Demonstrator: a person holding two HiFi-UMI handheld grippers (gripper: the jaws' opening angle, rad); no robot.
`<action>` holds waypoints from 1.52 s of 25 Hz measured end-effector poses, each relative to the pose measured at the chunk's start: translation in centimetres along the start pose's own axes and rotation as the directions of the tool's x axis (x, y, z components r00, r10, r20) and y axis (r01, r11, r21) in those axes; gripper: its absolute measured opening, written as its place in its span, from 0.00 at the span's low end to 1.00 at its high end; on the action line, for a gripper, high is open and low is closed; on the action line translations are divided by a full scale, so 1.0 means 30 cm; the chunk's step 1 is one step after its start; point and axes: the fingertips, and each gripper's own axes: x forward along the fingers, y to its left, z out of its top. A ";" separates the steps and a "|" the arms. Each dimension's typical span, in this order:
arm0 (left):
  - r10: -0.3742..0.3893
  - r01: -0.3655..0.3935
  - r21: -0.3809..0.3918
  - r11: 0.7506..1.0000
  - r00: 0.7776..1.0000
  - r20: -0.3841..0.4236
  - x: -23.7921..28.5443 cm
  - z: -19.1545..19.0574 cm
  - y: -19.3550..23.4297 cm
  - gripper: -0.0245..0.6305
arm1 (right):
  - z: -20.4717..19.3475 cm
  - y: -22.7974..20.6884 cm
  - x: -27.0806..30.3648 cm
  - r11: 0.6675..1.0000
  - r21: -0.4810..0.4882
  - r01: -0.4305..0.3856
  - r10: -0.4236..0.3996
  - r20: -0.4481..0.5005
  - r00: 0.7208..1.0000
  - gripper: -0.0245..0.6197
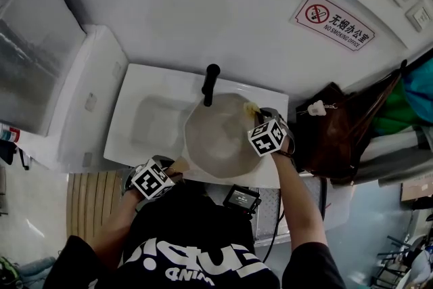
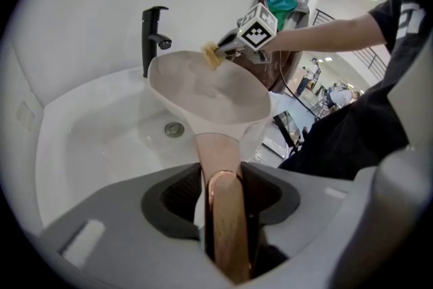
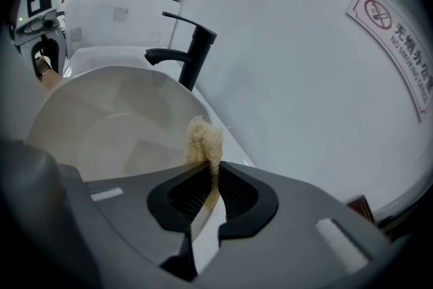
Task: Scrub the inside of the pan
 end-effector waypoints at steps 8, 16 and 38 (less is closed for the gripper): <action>0.009 -0.009 -0.012 1.000 1.000 0.016 -0.001 0.003 -0.002 0.31 | -0.049 0.008 -0.054 0.999 -0.003 -0.038 0.038 -0.005 0.999 0.10; 0.012 -0.012 -0.016 1.000 1.000 0.023 -0.001 0.006 -0.004 0.30 | -0.137 0.047 -0.126 0.995 0.028 -0.096 0.096 -0.017 0.995 0.10; 0.019 -0.018 -0.022 1.000 0.999 0.031 0.016 0.020 -0.022 0.30 | -0.265 0.196 -0.265 0.984 0.064 -0.169 0.171 -0.033 0.985 0.10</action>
